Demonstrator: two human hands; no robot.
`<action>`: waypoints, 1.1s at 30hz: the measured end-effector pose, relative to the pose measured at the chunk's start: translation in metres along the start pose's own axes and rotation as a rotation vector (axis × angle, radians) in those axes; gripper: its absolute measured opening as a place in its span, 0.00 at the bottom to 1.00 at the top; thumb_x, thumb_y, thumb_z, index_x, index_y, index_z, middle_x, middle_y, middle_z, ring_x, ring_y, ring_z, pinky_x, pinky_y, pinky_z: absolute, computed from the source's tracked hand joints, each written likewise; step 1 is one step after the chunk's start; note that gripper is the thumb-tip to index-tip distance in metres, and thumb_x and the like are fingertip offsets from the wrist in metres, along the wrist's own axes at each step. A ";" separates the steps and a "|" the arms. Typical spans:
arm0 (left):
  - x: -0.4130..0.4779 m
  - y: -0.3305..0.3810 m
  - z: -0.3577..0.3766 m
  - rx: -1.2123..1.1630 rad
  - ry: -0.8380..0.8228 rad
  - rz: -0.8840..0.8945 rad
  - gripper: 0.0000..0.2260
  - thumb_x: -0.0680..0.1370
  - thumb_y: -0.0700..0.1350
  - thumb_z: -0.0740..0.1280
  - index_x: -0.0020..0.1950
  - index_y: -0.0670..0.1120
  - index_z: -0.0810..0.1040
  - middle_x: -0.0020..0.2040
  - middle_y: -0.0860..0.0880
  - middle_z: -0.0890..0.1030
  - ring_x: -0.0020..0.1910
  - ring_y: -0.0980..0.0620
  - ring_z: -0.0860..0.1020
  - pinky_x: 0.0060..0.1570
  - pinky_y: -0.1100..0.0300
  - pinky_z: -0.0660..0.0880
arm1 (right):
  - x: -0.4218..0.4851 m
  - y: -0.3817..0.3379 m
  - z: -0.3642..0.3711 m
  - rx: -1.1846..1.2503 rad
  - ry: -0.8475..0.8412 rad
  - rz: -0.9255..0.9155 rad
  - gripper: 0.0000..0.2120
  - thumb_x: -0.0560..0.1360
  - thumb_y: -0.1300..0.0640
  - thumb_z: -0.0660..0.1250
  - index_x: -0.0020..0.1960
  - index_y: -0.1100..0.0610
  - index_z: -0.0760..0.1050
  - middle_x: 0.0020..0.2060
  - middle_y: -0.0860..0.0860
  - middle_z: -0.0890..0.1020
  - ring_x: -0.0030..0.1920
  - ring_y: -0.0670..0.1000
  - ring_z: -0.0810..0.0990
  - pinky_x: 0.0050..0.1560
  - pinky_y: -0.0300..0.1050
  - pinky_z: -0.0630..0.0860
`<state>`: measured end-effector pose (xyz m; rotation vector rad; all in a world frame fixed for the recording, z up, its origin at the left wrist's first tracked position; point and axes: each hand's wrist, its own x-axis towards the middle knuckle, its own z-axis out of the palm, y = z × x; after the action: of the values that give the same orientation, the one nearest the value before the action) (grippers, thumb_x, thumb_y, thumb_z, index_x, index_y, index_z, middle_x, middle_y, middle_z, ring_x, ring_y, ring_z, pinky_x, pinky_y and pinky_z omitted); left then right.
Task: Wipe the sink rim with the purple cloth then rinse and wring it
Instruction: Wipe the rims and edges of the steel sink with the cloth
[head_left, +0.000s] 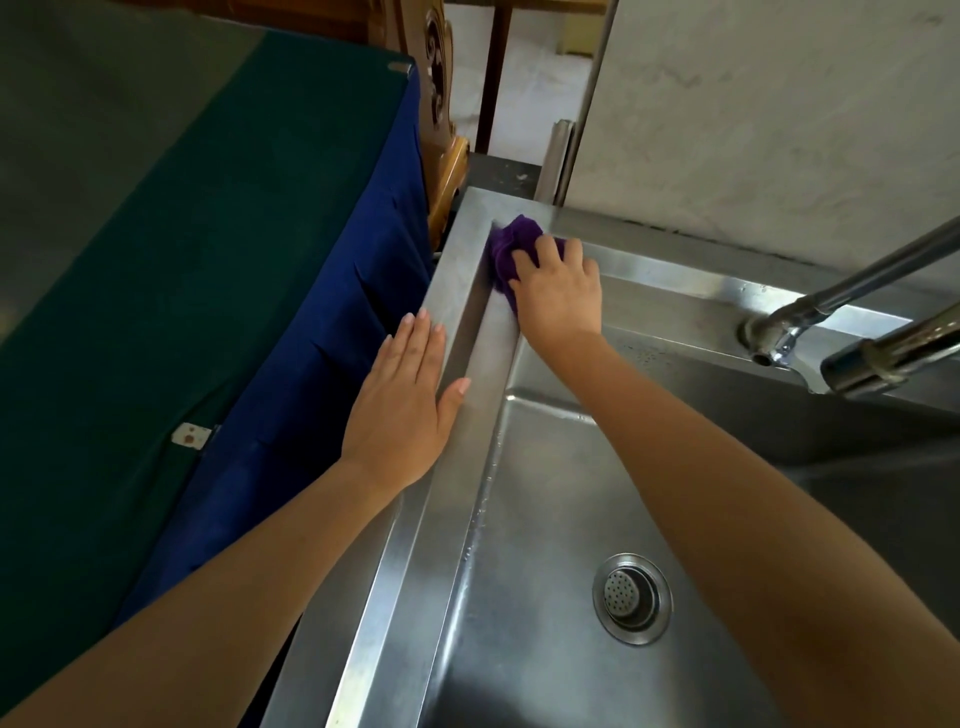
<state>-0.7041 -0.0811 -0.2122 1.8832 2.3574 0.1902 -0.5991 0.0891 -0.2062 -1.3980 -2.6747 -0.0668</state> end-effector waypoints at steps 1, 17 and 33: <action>0.000 0.000 0.000 0.001 -0.003 -0.001 0.32 0.76 0.61 0.34 0.75 0.44 0.44 0.77 0.44 0.48 0.75 0.50 0.43 0.74 0.54 0.45 | -0.003 0.005 0.000 0.009 0.002 0.007 0.15 0.79 0.54 0.56 0.63 0.57 0.70 0.63 0.57 0.71 0.59 0.60 0.69 0.57 0.53 0.67; 0.000 0.001 -0.001 -0.036 -0.014 0.003 0.32 0.77 0.60 0.35 0.76 0.42 0.46 0.78 0.44 0.47 0.76 0.50 0.43 0.74 0.55 0.42 | -0.018 -0.019 0.006 0.320 0.010 0.104 0.17 0.78 0.53 0.58 0.66 0.53 0.70 0.67 0.55 0.69 0.63 0.61 0.65 0.60 0.54 0.67; -0.018 -0.004 -0.025 -0.186 -0.219 0.038 0.29 0.80 0.58 0.42 0.76 0.43 0.44 0.78 0.46 0.43 0.75 0.54 0.39 0.72 0.59 0.39 | -0.199 -0.084 -0.007 0.494 0.021 0.051 0.17 0.73 0.52 0.61 0.60 0.52 0.77 0.59 0.53 0.77 0.46 0.59 0.74 0.44 0.51 0.74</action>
<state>-0.7078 -0.1004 -0.1881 1.7657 2.0863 0.1888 -0.5550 -0.1218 -0.2231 -1.2846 -2.3998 0.5408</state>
